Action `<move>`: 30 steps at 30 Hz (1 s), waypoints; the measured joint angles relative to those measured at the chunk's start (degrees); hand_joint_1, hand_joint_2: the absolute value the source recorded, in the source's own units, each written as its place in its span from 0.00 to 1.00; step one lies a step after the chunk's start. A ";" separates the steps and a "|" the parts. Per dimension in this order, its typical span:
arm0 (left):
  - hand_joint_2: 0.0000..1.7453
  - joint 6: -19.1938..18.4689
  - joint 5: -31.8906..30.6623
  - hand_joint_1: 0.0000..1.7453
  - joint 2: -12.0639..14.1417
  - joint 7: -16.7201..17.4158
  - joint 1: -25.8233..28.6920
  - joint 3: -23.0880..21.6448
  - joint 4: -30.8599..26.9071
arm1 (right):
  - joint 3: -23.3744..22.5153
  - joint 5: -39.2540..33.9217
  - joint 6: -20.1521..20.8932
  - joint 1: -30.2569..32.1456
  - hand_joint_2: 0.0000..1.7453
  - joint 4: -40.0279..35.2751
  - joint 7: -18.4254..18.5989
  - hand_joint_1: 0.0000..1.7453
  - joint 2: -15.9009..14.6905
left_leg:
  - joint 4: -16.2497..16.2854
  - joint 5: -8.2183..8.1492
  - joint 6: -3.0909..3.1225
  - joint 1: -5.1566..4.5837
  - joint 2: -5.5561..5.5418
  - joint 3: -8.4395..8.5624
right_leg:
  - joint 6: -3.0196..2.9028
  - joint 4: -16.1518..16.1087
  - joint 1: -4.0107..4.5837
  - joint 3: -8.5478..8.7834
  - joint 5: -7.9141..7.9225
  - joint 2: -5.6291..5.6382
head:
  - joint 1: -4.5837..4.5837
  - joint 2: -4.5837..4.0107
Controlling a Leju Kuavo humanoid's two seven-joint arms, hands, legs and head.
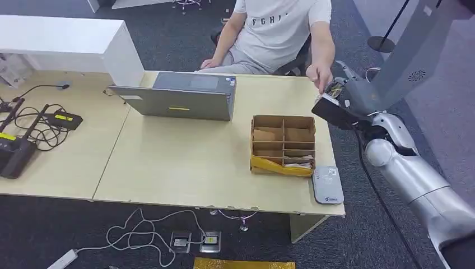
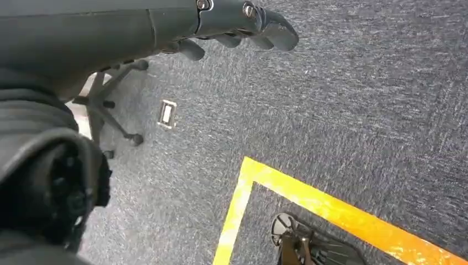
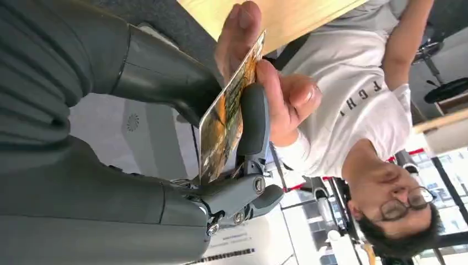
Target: Pass the card to the sensor for recognition and then transmit it.
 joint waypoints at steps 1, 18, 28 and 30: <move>0.00 0.09 0.00 0.00 -0.02 0.15 0.00 0.00 0.00 | -0.02 0.46 0.00 -0.04 1.00 0.48 0.00 0.23 0.11 | 0.00 0.00 0.00 0.00 0.00 0.00 | 0.00 0.00 0.00 0.00 0.00 0.00 | 0.02 0.00; 0.00 0.31 0.00 0.00 0.00 0.44 0.01 0.00 0.00 | -2.21 3.93 0.55 1.03 1.00 1.27 2.80 0.00 0.81 | 0.01 0.00 0.00 0.00 0.06 0.07 | 0.00 -0.01 0.00 0.00 0.00 0.08 | 0.00 0.00; 0.00 0.33 0.06 0.00 0.00 0.46 0.14 0.00 0.00 | -5.07 0.70 11.69 2.91 1.00 -8.15 11.60 0.00 -3.17 | 0.02 -0.01 0.00 -0.02 0.07 0.09 | 0.00 -0.02 -0.01 -0.02 0.00 0.14 | 0.02 0.00; 0.00 0.33 0.04 0.00 0.06 0.61 0.13 0.00 0.00 | -5.81 -0.87 14.77 3.26 1.00 -11.30 14.44 0.00 -4.98 | 0.02 -0.01 0.00 -0.02 0.10 0.11 | 0.00 -0.04 -0.01 -0.02 0.00 0.16 | 0.02 0.00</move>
